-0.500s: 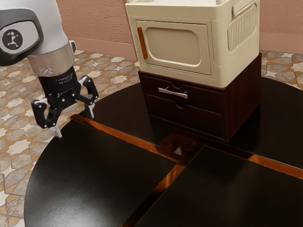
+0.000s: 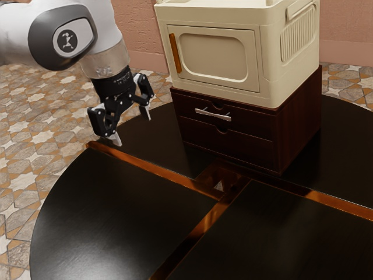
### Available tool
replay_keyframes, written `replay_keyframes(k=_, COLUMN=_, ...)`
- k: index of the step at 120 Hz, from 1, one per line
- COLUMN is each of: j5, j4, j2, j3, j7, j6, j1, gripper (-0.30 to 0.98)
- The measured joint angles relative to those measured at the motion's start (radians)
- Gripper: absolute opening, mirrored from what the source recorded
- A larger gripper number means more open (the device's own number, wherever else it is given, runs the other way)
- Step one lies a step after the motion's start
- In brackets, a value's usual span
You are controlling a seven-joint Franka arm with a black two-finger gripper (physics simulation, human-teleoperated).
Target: Pull the drawer handle with one arm to open the drawer
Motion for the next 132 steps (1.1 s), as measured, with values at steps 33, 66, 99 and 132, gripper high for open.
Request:
replay_keyframes(k=33, j5=-0.005, j4=-0.003, j2=0.096, j3=-0.001, j7=-0.028, j6=0.228, j1=-0.042, gripper=0.69)
replay_keyframes(k=66, j5=-0.008, j4=0.019, j2=0.179, j3=-0.002, j7=-0.046, j6=0.364, j1=-0.052, gripper=0.69)
replay_keyframes(k=99, j5=-0.008, j4=0.084, j2=0.281, j3=-0.006, j7=-0.057, j6=0.441, j1=-0.040, gripper=0.69)
replay_keyframes(k=132, j5=-0.008, j4=0.169, j2=0.368, j3=-0.018, j7=-0.054, j6=0.473, j1=-0.034, gripper=0.69)
